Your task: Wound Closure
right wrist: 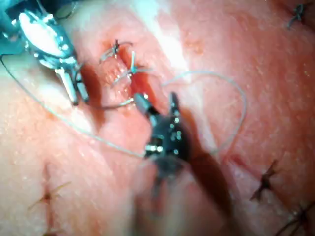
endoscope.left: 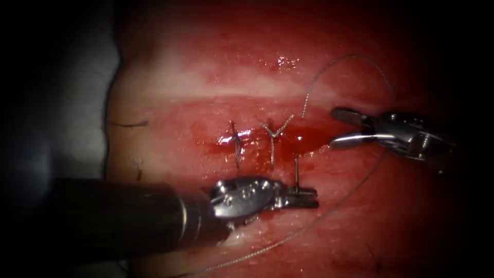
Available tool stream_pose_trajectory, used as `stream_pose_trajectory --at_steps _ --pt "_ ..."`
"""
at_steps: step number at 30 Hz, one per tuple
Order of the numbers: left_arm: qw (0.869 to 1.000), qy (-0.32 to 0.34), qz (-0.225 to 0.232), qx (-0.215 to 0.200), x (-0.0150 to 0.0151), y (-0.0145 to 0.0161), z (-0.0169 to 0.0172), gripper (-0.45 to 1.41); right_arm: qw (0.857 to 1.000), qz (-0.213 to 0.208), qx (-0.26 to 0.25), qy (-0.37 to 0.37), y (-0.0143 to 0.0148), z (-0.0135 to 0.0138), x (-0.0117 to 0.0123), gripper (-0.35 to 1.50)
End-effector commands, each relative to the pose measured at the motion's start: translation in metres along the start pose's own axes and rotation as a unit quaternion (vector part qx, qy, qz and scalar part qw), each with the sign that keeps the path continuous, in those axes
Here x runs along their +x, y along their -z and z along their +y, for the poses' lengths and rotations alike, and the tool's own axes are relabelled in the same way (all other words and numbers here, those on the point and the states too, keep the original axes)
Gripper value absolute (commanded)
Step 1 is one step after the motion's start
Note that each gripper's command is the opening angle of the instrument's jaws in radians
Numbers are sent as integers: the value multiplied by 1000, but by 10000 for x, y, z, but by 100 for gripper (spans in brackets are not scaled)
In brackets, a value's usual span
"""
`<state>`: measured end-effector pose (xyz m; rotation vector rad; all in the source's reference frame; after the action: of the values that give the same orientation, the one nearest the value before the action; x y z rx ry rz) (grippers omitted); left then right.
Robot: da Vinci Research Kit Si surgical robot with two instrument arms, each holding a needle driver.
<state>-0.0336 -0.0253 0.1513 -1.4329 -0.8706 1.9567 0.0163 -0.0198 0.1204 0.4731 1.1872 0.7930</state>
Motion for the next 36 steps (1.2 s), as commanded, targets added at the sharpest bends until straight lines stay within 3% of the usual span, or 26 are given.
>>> stream_pose_trajectory --at_steps 1,4,5,7,10,11,12,17,18,19,20,23,28,31,36 --pt "1000 0 -1 -5 -9 -4 6 -45 1000 -1 4 -13 -3 -10 -14 81" --pt "1000 3 -2 -13 -1 2 18 -45 999 5 9 -49 4 -22 -19 84" --pt "1000 -20 1 -15 7 5 26 -45 997 11 14 -69 9 -29 -23 73" --pt "1000 -27 2 -14 12 6 30 -45 997 15 16 -75 10 -33 -25 69" --pt "993 -118 16 2 38 11 49 -45 991 21 24 -128 16 -43 -31 36" --pt "984 -174 19 16 48 13 56 -45 986 17 39 -159 18 -46 -33 21" --pt "976 -214 20 32 55 13 60 -45 985 16 42 -164 18 -47 -34 17" --pt "941 -332 15 66 74 10 70 -45 974 22 49 -218 18 -45 -30 84" --pt "929 -362 11 79 77 8 74 -45 969 25 51 -240 19 -43 -26 103" --pt "916 -391 4 95 80 6 77 -45 967 28 52 -248 19 -41 -20 103" --pt "916 -391 4 95 80 6 77 -45 967 28 52 -248 19 -41 -20 103" --pt "890 -440 -8 116 83 2 88 -45 961 35 57 -267 22 -37 -5 118" --pt "877 -460 -24 135 66 -11 86 -45 952 28 84 -294 27 -48 7 120" --pt "876 -461 -31 138 59 -13 80 -45 951 25 92 -295 27 -52 8 120" --pt "867 -471 -49 152 46 -19 65 -45 941 14 116 -317 27 -60 7 110"
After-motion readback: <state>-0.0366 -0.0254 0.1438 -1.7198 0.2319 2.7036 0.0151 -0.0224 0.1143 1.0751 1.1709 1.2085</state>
